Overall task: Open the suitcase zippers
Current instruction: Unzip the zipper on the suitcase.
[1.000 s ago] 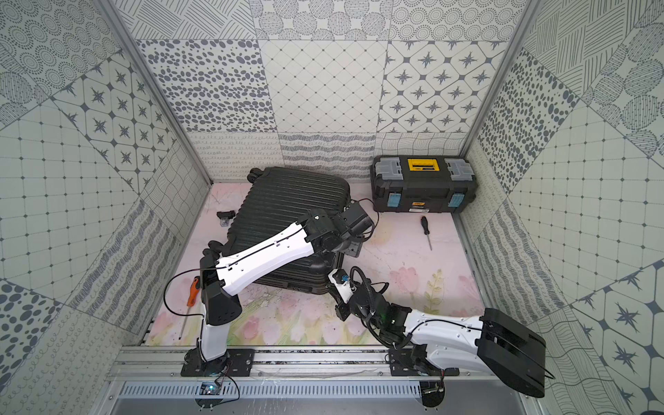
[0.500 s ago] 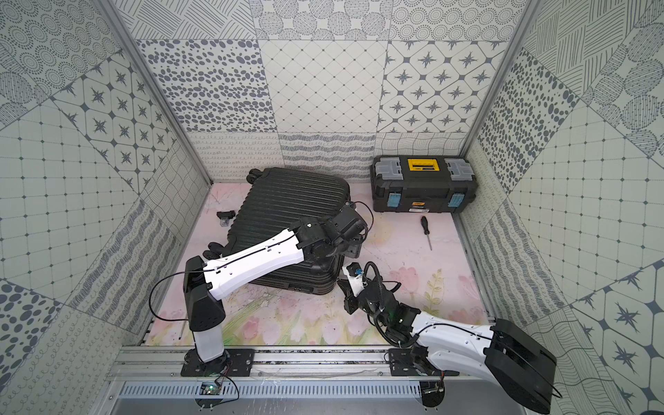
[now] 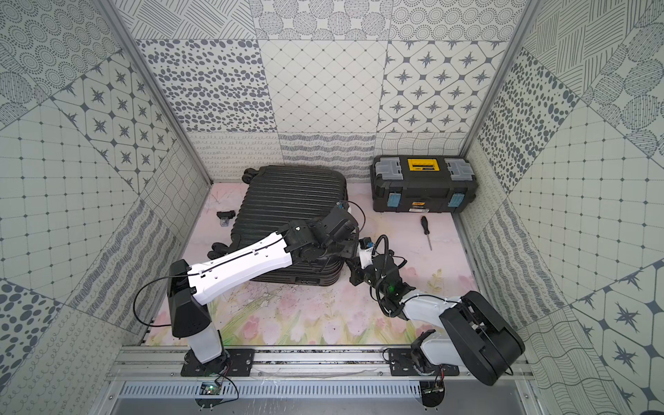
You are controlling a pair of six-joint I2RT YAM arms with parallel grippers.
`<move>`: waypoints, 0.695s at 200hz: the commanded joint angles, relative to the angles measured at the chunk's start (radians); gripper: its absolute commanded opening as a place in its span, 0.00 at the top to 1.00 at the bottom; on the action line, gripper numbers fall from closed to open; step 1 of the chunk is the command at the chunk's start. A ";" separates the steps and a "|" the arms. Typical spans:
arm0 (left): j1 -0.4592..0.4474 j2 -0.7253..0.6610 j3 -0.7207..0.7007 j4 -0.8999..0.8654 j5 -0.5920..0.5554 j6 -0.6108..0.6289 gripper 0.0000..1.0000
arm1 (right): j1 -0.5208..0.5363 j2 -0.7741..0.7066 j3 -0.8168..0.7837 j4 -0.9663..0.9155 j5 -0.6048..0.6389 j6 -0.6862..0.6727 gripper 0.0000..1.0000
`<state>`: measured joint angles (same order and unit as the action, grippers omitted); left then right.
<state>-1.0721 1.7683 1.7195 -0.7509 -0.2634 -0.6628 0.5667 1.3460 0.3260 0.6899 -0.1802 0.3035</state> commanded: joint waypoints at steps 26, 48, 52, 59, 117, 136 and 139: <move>0.004 -0.045 -0.069 -0.350 0.026 -0.014 0.33 | -0.036 0.034 0.017 0.158 0.013 0.020 1.00; 0.004 -0.061 -0.121 -0.343 0.036 -0.018 0.33 | -0.025 0.027 0.008 0.161 -0.028 0.010 1.00; 0.004 -0.063 -0.131 -0.343 0.038 -0.018 0.33 | -0.018 0.022 0.006 0.161 -0.031 0.007 1.00; 0.005 -0.070 -0.147 -0.344 0.041 -0.020 0.33 | -0.001 0.009 -0.002 0.166 -0.036 0.003 1.00; -0.031 -0.219 -0.215 -0.405 0.055 0.002 0.33 | 0.270 -0.148 -0.067 0.064 0.073 -0.083 1.00; -0.034 -0.280 -0.169 -0.463 0.038 0.005 0.31 | 0.372 -0.189 -0.093 0.051 0.160 -0.081 1.00; -0.033 -0.289 -0.161 -0.473 0.029 0.004 0.31 | 0.387 -0.193 -0.097 0.051 0.173 -0.078 1.00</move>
<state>-1.1023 1.5734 1.5242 -0.8967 -0.0925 -0.6716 0.8635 1.2282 0.2584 0.6781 -0.1196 0.2546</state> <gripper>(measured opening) 0.679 0.051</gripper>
